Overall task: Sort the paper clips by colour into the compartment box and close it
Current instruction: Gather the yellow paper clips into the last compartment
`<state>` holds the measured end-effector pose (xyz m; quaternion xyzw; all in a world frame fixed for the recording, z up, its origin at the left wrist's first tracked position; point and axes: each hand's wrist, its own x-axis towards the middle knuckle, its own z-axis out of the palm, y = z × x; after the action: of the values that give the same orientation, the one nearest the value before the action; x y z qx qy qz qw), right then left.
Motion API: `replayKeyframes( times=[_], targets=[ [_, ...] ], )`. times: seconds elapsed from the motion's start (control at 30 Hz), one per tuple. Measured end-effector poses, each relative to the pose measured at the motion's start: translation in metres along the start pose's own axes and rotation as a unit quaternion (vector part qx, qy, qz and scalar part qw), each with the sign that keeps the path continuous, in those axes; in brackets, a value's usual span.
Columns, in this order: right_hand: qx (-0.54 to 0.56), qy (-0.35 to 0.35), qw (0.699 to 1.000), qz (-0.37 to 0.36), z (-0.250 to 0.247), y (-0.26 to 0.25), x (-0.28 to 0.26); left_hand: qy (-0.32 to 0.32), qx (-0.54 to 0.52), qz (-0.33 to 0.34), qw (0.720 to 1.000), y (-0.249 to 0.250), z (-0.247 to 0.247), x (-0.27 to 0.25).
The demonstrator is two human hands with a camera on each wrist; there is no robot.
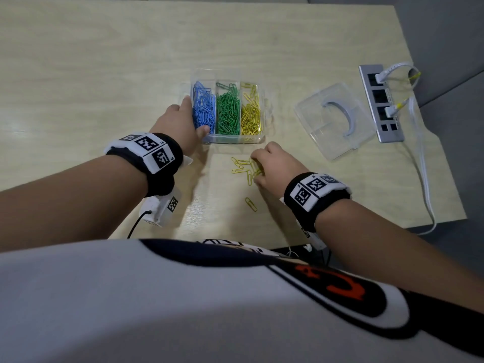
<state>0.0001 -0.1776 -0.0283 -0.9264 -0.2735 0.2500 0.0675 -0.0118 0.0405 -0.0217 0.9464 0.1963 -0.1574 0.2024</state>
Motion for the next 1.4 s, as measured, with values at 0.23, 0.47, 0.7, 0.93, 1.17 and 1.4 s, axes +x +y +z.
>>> replayKeyframes(
  times=[0.23, 0.47, 0.7, 0.93, 1.17, 1.4],
  targets=[
    [-0.066, 0.011, 0.998, 0.017, 0.003, 0.004, 0.012, 0.0, -0.006, 0.002, 1.0, 0.0, 0.0, 0.0],
    [-0.028, -0.035, 0.996, 0.08, -0.006, 0.003, 0.017, 0.0, -0.004, 0.003, 1.0, -0.001, 0.001, 0.001],
    [0.027, 0.021, 0.995, 0.09, -0.029, -0.002, 0.014, 0.002, -0.01, 0.005, 1.0, -0.003, 0.002, 0.002],
    [0.148, 0.175, 0.969, 0.092, -0.055, -0.014, 0.026, 0.003, -0.012, 0.004, 1.0, -0.004, 0.003, 0.003],
    [0.035, 0.015, 0.963, 0.265, -0.052, 0.016, 0.007, 0.003, -0.016, 0.005, 1.0, -0.003, 0.002, 0.002],
    [0.006, -0.07, 0.957, 0.281, -0.024, 0.008, -0.011, 0.0, -0.016, 0.001, 1.0, -0.003, 0.002, 0.001]
  ],
)
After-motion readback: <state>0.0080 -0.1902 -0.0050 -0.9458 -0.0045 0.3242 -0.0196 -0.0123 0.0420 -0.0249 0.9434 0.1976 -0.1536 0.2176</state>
